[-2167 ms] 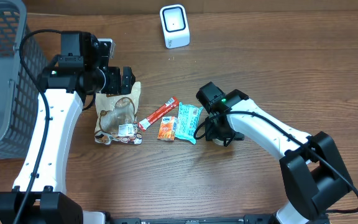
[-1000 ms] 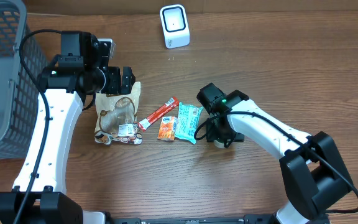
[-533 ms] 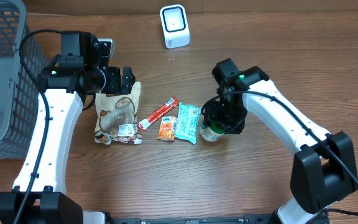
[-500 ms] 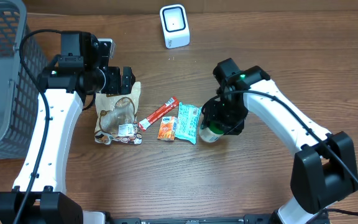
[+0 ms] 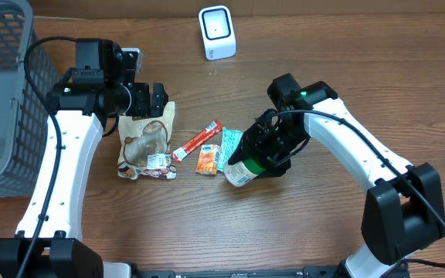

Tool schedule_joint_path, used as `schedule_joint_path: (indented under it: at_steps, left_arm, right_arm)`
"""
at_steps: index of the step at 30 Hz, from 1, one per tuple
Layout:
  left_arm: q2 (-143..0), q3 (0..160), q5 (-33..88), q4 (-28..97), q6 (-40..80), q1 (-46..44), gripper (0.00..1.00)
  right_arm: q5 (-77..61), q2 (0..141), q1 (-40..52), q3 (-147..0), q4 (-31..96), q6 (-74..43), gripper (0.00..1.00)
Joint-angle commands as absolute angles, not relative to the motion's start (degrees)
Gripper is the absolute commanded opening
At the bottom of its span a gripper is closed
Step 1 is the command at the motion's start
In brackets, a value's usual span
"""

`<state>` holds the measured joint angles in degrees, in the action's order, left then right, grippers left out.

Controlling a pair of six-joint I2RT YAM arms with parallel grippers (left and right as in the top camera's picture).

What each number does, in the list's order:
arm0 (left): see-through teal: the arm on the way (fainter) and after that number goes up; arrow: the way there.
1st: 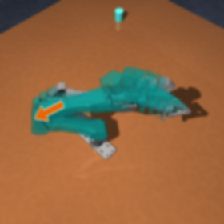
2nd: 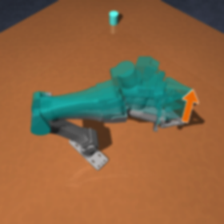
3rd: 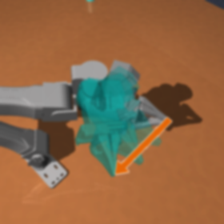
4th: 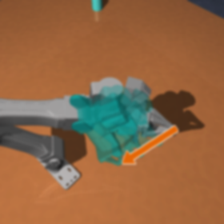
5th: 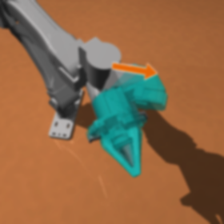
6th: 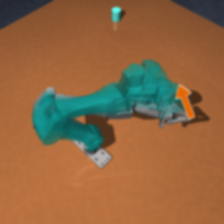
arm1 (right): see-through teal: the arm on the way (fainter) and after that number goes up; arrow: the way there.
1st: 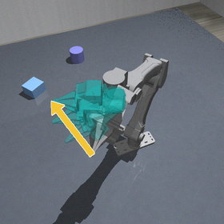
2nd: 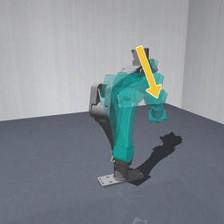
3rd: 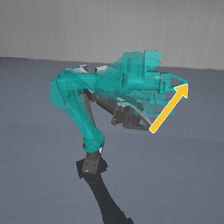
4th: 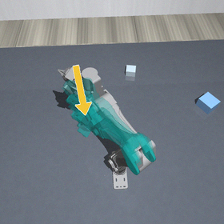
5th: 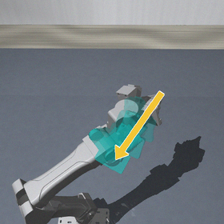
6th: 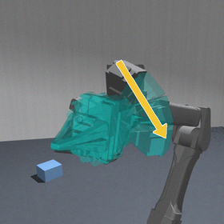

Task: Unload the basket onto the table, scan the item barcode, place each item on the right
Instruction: 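Lift the jar and rotate it in the right gripper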

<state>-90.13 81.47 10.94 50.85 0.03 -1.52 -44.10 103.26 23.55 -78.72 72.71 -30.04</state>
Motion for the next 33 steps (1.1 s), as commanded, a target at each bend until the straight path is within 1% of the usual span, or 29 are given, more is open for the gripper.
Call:
schedule_joint_path:
  at_steps: [1, 3, 5, 6, 8, 11, 18, 25, 33]
  left_arm:
    - [-90.6, 81.9, 11.4, 50.8, 0.6, -1.5, 1.0]
    - [-90.6, 81.9, 11.4, 50.8, 0.6, -1.5, 1.0]
    - [-90.6, 81.9, 11.4, 50.8, 0.6, -1.5, 1.0]
    - [-90.6, 81.9, 11.4, 50.8, 0.6, -1.5, 1.0]
    - [-90.6, 81.9, 11.4, 50.8, 0.6, -1.5, 1.0]
    - [-90.6, 81.9, 11.4, 50.8, 0.6, -1.5, 1.0]
    - [-90.6, 81.9, 11.4, 50.8, 0.6, -1.5, 1.0]
    - [-90.6, 81.9, 11.4, 50.8, 0.6, -1.5, 1.0]
    - [-90.6, 81.9, 11.4, 50.8, 0.6, -1.5, 1.0]
  right_arm:
    - [-49.4, 102.8, 23.3, -80.0, 72.8, -30.2, 0.38]
    - [-49.8, 102.8, 23.3, -80.0, 72.8, -30.3, 0.32]
    - [-49.8, 102.8, 23.3, -80.0, 72.8, -30.3, 0.29]
    - [-49.8, 102.8, 23.3, -80.0, 72.8, -30.3, 0.22]
    - [-49.8, 102.8, 23.3, -80.0, 72.8, -30.3, 0.16]
    - [-49.8, 102.8, 23.3, -80.0, 72.8, -33.2, 0.16]
    - [-51.0, 102.8, 23.3, -80.0, 72.8, -45.2, 0.2]
    - [-60.8, 102.8, 23.3, -80.0, 74.1, -45.2, 0.2]
    - [-64.6, 102.8, 23.3, -80.0, 74.1, -45.2, 0.2]
